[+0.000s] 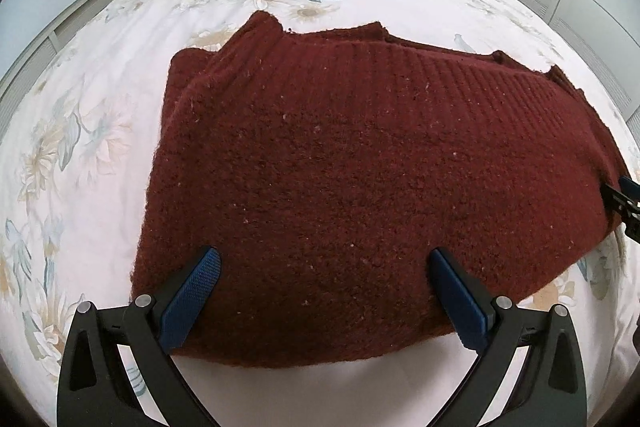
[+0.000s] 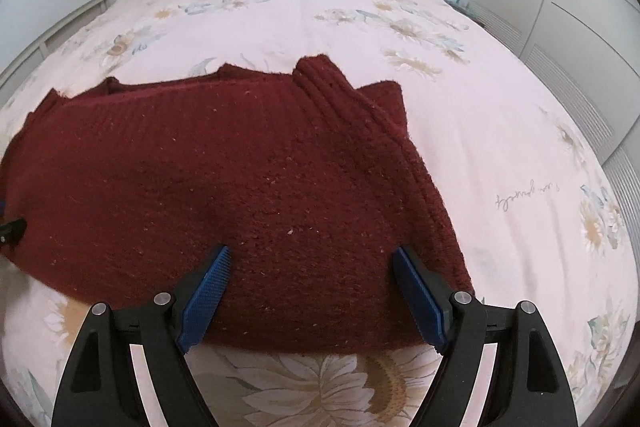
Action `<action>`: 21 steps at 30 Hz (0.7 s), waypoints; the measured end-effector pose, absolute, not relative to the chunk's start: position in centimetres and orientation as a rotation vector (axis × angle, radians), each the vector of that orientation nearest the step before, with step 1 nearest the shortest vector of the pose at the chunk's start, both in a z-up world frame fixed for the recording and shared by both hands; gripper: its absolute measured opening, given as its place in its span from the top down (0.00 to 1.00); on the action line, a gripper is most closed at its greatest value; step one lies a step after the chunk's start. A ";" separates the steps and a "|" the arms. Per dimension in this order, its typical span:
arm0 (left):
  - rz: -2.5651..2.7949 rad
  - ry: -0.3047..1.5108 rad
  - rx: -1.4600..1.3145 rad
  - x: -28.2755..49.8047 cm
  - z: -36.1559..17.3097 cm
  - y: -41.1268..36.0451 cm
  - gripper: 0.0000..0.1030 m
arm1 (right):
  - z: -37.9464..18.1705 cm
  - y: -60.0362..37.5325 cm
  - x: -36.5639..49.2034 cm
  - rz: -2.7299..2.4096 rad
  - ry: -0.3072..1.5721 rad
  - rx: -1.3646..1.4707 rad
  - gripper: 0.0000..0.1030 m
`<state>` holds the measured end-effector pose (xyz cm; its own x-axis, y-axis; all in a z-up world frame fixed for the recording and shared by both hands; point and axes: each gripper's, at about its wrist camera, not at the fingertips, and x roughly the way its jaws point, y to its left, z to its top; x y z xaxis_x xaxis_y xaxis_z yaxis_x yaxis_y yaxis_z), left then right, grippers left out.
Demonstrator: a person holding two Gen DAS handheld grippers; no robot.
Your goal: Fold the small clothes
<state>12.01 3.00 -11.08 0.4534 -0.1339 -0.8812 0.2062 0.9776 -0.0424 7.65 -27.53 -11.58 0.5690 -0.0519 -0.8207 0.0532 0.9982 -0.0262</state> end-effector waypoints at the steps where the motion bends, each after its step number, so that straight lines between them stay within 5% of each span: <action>1: -0.219 1.081 0.071 12.1 -11.1 3.0 0.01 | -11.4 -27.5 7.5 -0.062 0.964 0.001 0.19; 21: -0.073 1.097 -0.047 14.2 -5.8 10.4 0.01 | -6.4 -26.6 3.2 -0.007 0.949 -0.001 0.19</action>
<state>14.21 10.36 -5.81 0.4546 -0.0823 -0.8869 0.0355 0.9966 -0.0743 3.25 -26.55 -6.44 0.5827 -0.0064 -0.8127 0.0051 1.0000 -0.0041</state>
